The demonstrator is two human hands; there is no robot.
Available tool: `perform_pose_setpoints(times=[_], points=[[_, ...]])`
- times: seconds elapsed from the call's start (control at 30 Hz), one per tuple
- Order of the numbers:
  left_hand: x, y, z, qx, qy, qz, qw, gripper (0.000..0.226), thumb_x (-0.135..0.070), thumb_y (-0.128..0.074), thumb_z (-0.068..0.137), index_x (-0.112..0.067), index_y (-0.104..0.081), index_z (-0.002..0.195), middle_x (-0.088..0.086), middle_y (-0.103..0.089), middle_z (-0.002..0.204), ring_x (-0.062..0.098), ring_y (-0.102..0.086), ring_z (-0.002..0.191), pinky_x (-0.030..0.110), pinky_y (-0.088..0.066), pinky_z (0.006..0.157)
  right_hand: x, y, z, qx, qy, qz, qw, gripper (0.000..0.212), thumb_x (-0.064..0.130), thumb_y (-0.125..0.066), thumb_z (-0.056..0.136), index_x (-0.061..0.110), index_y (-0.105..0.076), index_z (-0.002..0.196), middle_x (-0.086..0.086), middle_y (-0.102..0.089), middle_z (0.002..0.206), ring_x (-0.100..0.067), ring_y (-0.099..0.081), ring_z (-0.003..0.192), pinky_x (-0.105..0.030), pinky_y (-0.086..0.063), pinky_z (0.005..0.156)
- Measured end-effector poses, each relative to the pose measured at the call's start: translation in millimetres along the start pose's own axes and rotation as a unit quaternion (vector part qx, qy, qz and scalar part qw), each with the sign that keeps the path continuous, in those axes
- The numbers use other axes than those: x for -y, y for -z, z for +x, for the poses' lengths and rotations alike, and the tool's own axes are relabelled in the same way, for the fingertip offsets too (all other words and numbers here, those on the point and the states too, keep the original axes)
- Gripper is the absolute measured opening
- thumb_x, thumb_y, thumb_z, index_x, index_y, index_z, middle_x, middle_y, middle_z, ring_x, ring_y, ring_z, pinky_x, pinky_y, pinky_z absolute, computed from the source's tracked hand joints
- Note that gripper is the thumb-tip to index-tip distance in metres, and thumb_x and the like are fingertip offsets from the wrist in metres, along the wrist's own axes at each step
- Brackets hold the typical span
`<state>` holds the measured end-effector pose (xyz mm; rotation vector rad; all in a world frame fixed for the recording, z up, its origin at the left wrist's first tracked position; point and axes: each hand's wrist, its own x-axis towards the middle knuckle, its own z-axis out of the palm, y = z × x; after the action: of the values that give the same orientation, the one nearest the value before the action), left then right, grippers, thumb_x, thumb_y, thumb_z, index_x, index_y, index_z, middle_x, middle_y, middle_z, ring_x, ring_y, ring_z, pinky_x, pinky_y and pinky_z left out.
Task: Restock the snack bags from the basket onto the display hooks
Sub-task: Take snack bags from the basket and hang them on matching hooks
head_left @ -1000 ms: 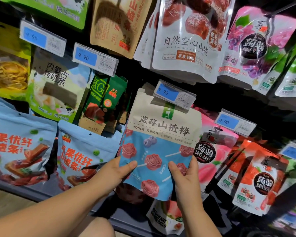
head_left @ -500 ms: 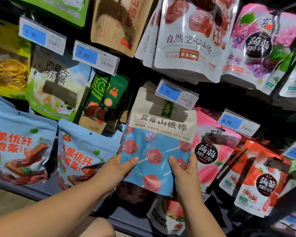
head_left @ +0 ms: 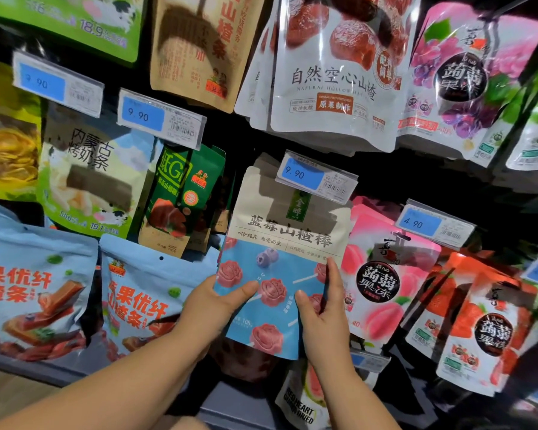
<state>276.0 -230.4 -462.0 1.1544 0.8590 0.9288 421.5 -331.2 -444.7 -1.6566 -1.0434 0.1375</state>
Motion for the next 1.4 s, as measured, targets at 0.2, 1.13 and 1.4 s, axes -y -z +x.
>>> perform_pose_setpoints(times=[0.2,1.13,1.4], points=[[-2,-7,20,-0.010,-0.003,0.016,1.000,0.028,-0.030,-0.082,0.078,-0.020,-0.072,0.103,-0.004,-0.076,0.096,0.015,-0.072,0.090,0.033,-0.057,0.082,-8,-5,22,0.028,-0.026,-0.024,0.999,0.080,0.025,-0.060,0.097,0.079,-0.008,0.126,0.003,-0.059,0.109,-0.013,-0.061,0.085,-0.021,-0.046,0.070],[-5,-11,34,-0.088,-0.028,0.163,0.982,0.039,-0.037,-0.079,0.080,-0.012,-0.060,0.103,-0.005,-0.061,0.090,0.013,-0.058,0.080,0.028,-0.040,0.063,5,5,14,0.027,-0.036,-0.117,0.992,0.074,0.023,-0.067,0.092,0.041,-0.026,0.151,0.006,-0.035,0.117,0.007,-0.040,0.090,-0.015,-0.032,0.089],[-27,-43,-9,-0.178,-0.184,0.254,0.933,0.078,-0.025,-0.087,0.071,-0.004,-0.043,0.132,0.017,-0.038,0.134,0.030,-0.035,0.127,0.040,-0.029,0.105,14,43,-14,0.027,-0.021,-0.149,0.988,0.050,0.025,-0.064,0.094,0.024,-0.046,0.141,0.008,-0.030,0.125,0.008,-0.035,0.106,-0.005,-0.023,0.094]])
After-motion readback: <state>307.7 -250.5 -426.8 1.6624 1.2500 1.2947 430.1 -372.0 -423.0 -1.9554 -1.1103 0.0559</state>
